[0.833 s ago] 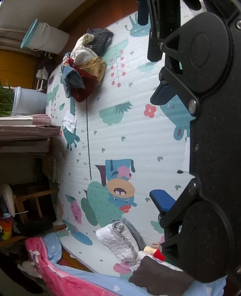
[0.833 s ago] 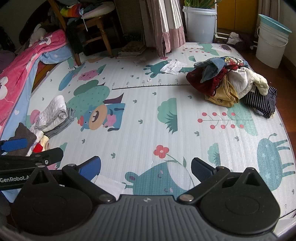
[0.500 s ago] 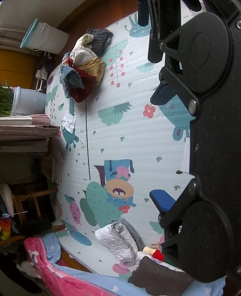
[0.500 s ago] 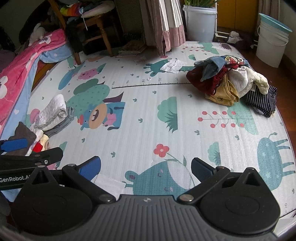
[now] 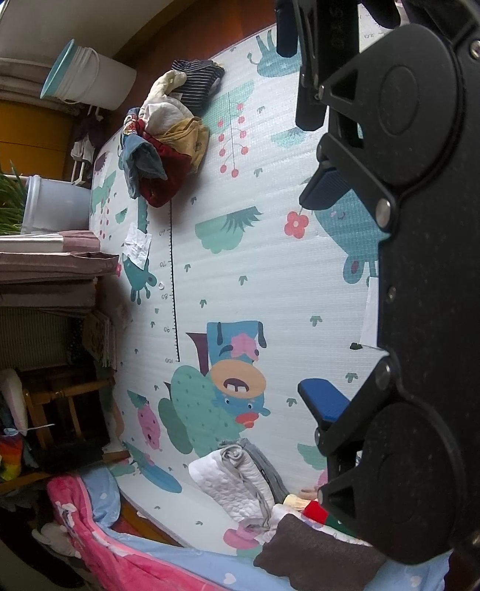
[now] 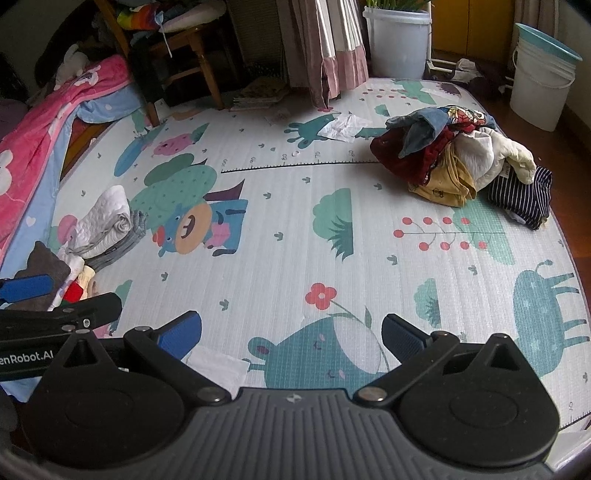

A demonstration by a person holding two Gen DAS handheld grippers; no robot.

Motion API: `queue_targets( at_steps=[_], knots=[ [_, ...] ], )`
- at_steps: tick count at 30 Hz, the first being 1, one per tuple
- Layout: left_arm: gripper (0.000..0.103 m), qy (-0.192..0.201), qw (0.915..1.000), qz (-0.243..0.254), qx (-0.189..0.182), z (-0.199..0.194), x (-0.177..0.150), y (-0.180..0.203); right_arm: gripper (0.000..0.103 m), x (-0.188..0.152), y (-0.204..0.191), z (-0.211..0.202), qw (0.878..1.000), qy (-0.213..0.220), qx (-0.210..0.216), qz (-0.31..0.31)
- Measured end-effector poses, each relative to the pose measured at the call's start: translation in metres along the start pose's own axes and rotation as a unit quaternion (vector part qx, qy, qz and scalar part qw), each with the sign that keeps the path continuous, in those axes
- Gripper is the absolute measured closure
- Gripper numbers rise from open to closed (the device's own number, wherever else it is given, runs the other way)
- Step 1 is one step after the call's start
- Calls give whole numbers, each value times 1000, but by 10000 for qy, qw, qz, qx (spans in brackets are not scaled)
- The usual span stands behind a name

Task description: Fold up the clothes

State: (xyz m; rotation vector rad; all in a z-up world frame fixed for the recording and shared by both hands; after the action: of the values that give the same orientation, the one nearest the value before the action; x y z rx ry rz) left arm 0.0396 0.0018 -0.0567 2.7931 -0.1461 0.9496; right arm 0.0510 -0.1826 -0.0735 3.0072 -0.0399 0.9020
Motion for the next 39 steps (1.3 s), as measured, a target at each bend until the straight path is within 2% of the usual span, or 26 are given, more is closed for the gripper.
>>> queue_targets(
  at_steps=[39],
  knots=[
    [4,-11,10000,6,-35,1,-2,0,0,0,0,1,10000,-61,-37,-10]
  ],
)
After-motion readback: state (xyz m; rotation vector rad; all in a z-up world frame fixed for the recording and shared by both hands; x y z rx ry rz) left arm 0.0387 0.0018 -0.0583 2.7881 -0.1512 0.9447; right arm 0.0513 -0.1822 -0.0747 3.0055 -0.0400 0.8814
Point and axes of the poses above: each gripper's, at about its wrist camera, not at the fingertips, and z roughly the way its jaws point, y to its right, x to its top, the point moved 7 cm from there along z, roughly the way its jaws point, and after that the axes turned 13 degrees about -x, right-handed, at the moved point
